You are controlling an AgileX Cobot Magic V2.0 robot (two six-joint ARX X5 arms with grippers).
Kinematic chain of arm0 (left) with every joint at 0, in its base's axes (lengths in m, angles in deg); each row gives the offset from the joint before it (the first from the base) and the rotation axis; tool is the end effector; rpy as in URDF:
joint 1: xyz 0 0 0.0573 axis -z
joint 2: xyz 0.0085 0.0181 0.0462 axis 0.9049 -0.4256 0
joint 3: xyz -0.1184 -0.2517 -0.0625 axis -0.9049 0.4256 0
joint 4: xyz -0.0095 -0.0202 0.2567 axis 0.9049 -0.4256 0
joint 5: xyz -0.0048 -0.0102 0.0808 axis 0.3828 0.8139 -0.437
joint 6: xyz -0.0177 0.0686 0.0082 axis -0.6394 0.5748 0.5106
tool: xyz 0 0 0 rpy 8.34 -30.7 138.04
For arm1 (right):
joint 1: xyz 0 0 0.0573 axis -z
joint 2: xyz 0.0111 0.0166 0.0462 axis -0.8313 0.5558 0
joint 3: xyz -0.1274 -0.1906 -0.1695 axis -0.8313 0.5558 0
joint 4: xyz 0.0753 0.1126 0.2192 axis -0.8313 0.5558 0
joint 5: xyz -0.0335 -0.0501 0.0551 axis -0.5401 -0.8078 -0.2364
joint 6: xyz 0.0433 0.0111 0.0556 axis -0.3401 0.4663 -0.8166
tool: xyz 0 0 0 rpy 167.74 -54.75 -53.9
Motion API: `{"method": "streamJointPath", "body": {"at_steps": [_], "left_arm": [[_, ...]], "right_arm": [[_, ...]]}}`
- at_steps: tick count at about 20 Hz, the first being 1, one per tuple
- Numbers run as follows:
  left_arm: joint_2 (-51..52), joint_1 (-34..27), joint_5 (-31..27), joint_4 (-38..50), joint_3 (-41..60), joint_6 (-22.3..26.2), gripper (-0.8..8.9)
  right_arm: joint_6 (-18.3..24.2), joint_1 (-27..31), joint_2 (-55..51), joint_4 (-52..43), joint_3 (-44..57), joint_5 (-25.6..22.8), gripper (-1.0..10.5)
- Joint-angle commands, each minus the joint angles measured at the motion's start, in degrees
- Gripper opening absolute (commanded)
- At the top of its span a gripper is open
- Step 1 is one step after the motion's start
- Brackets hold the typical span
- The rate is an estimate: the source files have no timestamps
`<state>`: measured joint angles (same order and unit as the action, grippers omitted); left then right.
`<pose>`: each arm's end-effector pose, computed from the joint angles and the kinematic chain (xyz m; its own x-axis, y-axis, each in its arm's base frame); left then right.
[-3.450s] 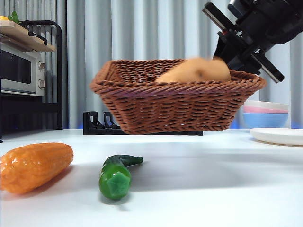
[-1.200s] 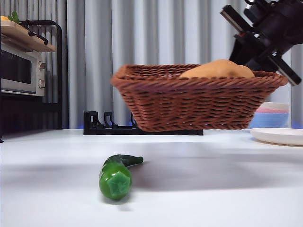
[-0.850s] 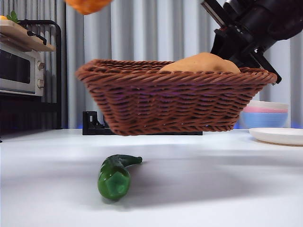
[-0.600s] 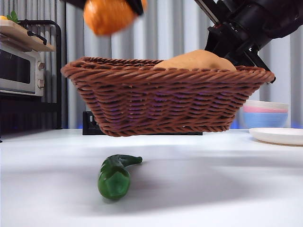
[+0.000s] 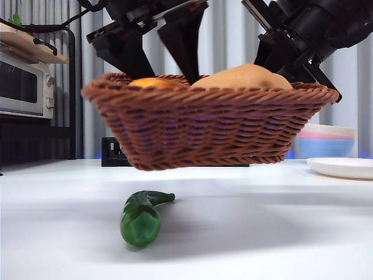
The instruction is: Pick up the basket,pick up the corn from the table,pick up the potato from the table,pick up the cucumber from the table,put all items into the basket
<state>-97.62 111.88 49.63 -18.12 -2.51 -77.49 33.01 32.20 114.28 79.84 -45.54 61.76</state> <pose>0.2306 -0.2398 0.2943 0.5170 -0.4080 -0.7525 0.5871 0.8088 -0.0352 0.2589 0.1445 0.2536 0.3689 0.6945 -0.6178 -0.4005 0.7185 0.5686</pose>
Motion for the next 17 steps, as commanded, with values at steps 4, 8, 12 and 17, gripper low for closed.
{"method": "streamJointPath", "body": {"at_steps": [4,8,12,17], "left_arm": [[3.4,1.7,3.3,-8.7,-6.8,-1.5,5.61],[12.0,5.7,3.1,-19.4,-12.3,-3.9,5.61],[19.1,11.0,-1.2,-27.7,-12.3,-8.9,5.61],[18.7,19.1,-17.9,-32.8,-5.8,-20.2,5.61]], "right_arm": [[-0.5,0.4,-0.5,-2.4,-0.1,0.0,-0.2],[-2.1,3.3,-0.5,-8.2,-0.3,-0.5,-0.2],[-2.2,7.3,-0.5,-8.5,-1.3,-0.4,-0.2],[-2.1,12.8,-0.5,-9.1,-2.4,-0.5,-0.2]]}}
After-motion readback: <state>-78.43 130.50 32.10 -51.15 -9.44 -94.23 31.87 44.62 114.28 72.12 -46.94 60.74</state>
